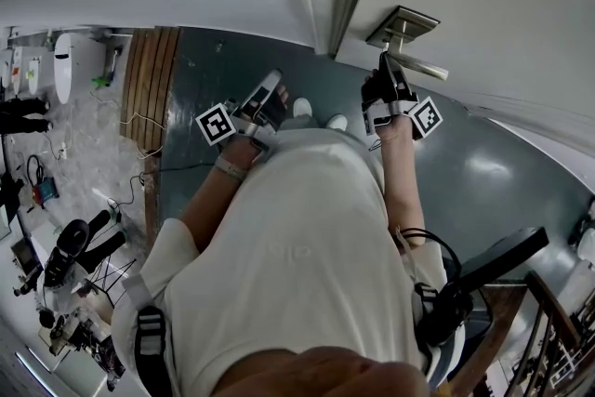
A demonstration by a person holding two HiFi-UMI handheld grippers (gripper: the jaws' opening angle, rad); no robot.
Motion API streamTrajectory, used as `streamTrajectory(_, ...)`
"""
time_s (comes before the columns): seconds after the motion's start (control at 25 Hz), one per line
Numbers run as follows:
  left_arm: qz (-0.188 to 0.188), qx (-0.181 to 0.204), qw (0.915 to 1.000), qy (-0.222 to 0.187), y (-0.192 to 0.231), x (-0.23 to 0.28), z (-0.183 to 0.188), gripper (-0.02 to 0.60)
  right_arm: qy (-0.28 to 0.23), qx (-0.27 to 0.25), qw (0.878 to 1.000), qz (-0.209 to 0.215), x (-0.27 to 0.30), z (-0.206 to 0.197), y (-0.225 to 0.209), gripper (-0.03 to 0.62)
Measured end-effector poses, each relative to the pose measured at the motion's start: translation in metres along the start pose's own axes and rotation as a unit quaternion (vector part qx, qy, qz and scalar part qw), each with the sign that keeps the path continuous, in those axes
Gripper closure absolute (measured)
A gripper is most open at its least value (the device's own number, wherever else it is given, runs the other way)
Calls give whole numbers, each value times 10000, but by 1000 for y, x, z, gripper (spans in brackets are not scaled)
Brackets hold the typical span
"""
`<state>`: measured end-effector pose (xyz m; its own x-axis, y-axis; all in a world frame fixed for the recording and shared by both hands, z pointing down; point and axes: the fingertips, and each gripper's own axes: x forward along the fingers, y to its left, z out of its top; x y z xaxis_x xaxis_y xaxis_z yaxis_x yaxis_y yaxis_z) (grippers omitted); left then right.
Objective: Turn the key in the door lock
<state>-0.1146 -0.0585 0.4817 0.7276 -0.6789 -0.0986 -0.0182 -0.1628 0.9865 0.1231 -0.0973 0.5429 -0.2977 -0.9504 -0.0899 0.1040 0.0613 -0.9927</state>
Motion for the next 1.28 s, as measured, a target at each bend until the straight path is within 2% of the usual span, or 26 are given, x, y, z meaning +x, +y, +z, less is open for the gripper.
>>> streamTrajectory(0.12, -1, -23, 10000, 36, 2, 2, -2, 571, 414, -1144, 9919, -364, -14, 0, 7, 493)
streamTrajectory(0.2, 3, -39, 10000, 61, 4, 4, -3, 571, 622, -2016, 9751, -682, -27, 4, 10, 486)
streamTrajectory(0.24, 1, -42, 10000, 74, 5, 5, -4, 571, 740, -2575, 9597, -853, -34, 6, 11, 480)
streamTrajectory(0.28, -3, -49, 10000, 86, 5, 6, -4, 571, 874, -3223, 9374, -987, -39, 7, 14, 479)
streamTrajectory(0.32, -6, -60, 9999, 94, 6, 6, -5, 571, 1023, -3938, 9069, -1092, -43, 7, 17, 477)
streamTrajectory(0.36, -7, -74, 9999, 99, 7, 7, -6, 571, 1189, -4700, 8664, -1195, -47, 6, 18, 476)
streamTrajectory(0.4, -8, -90, 9999, 100, 8, 8, -6, 571, 1368, -5469, 8158, -1293, -50, 3, 19, 474)
streamTrajectory(0.52, -21, -131, 9999, 96, 10, 10, -6, 571, 1826, -7335, 6379, -1474, -54, -12, 16, 468)
streamTrajectory(0.64, -10, -147, 9998, 92, 11, 9, -7, 571, 1949, -8480, 4630, -1691, -52, -23, 12, 468)
streamTrajectory(0.68, -2, -147, 9999, 84, 11, 8, -7, 571, 1943, -8729, 4128, -1728, -50, -26, 11, 468)
streamTrajectory(0.72, 8, -146, 9999, 69, 10, 7, -6, 571, 1943, -8910, 3727, -1718, -47, -30, 10, 468)
streamTrajectory(0.76, 15, -141, 9999, 52, 10, 6, -5, 571, 1962, -9032, 3425, -1687, -43, -34, 7, 468)
streamTrajectory(0.84, 14, -122, 9999, 26, 8, 3, -3, 571, 2003, -9176, 2997, -1677, -34, -40, 0, 468)
streamTrajectory(0.92, 14, -118, 9999, -6, 6, 1, -2, 571, 1946, -9260, 2710, -1767, -26, -38, -6, 468)
streamTrajectory(0.96, 19, -112, 9999, -28, 6, 0, -2, 571, 1901, -9280, 2640, -1814, -22, -36, -7, 468)
streamTrajectory(1.12, 43, -94, 9998, -150, 4, -6, 1, 571, 1794, -9291, 2616, -1900, -9, -27, -12, 468)
streamTrajectory(1.28, 67, -64, 9997, -226, 2, -12, 4, 571, 1553, -9342, 2493, -2027, 0, -22, -7, 468)
